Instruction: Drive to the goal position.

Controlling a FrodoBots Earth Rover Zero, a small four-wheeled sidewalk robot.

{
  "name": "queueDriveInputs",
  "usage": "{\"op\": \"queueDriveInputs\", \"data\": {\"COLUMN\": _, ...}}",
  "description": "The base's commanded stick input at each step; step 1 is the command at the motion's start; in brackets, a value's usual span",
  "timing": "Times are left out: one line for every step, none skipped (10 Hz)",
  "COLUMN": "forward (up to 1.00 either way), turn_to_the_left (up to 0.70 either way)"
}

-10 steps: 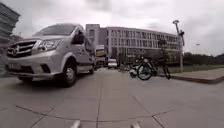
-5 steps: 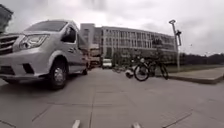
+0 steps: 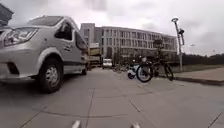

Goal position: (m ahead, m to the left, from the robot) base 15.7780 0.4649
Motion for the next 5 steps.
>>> {"op": "queueDriveInputs", "data": {"forward": 0.7, "turn_to_the_left": 0.0}}
{"op": "queueDriveInputs", "data": {"forward": 0.7, "turn_to_the_left": 0.0}}
{"op": "queueDriveInputs", "data": {"forward": 0.7, "turn_to_the_left": 0.0}}
{"op": "queueDriveInputs", "data": {"forward": 0.7, "turn_to_the_left": 0.0}}
{"op": "queueDriveInputs", "data": {"forward": 0.7, "turn_to_the_left": 0.0}}
